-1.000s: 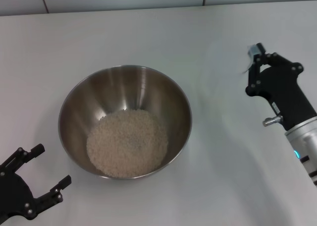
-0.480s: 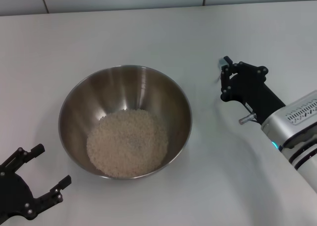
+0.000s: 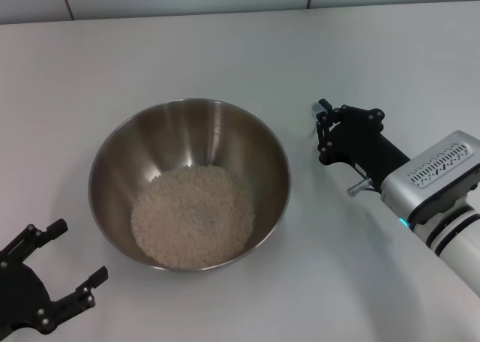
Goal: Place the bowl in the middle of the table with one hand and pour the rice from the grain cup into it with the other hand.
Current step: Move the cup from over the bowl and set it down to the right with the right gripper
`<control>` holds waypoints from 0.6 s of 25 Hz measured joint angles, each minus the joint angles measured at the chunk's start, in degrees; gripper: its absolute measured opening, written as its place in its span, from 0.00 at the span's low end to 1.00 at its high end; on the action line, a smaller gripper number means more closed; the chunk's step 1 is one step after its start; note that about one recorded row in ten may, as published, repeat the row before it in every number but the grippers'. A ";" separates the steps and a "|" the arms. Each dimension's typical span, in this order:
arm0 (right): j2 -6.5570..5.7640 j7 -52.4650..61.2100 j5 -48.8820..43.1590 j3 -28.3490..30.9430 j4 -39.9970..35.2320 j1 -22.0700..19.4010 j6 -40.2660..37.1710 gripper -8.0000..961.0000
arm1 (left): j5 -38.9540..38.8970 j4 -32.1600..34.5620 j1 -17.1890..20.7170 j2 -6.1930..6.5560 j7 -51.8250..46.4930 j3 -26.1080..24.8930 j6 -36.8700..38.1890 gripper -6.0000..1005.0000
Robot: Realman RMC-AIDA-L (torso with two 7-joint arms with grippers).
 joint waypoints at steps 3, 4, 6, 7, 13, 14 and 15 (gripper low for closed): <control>0.00 0.02 -0.10 0.00 0.23 0.00 0.23 0.08 | 0.00 0.00 0.01 0.00 0.00 0.00 0.02 0.86; 0.00 0.04 -0.11 0.01 0.37 0.00 0.35 0.08 | 0.00 0.00 0.02 0.00 0.00 -0.01 0.03 0.86; 0.00 0.06 -0.13 0.01 0.85 -0.33 0.18 0.08 | 0.00 0.00 0.06 0.00 0.00 -0.01 0.02 0.86; -0.02 0.06 -0.14 0.01 1.23 -0.56 0.12 0.08 | 0.00 0.00 0.07 0.00 0.00 -0.01 0.02 0.86; -0.25 0.07 -0.17 0.28 2.44 -1.99 0.04 0.09 | 0.00 0.00 0.21 0.15 0.00 -0.01 0.07 0.86; -0.28 0.08 -0.17 0.30 2.44 -2.28 -0.01 0.14 | 0.00 0.00 0.21 0.15 0.00 -0.01 0.07 0.86; -0.32 0.08 -0.17 0.17 2.44 -2.88 -0.15 0.19 | 0.00 0.00 0.20 0.16 0.00 -0.01 0.07 0.86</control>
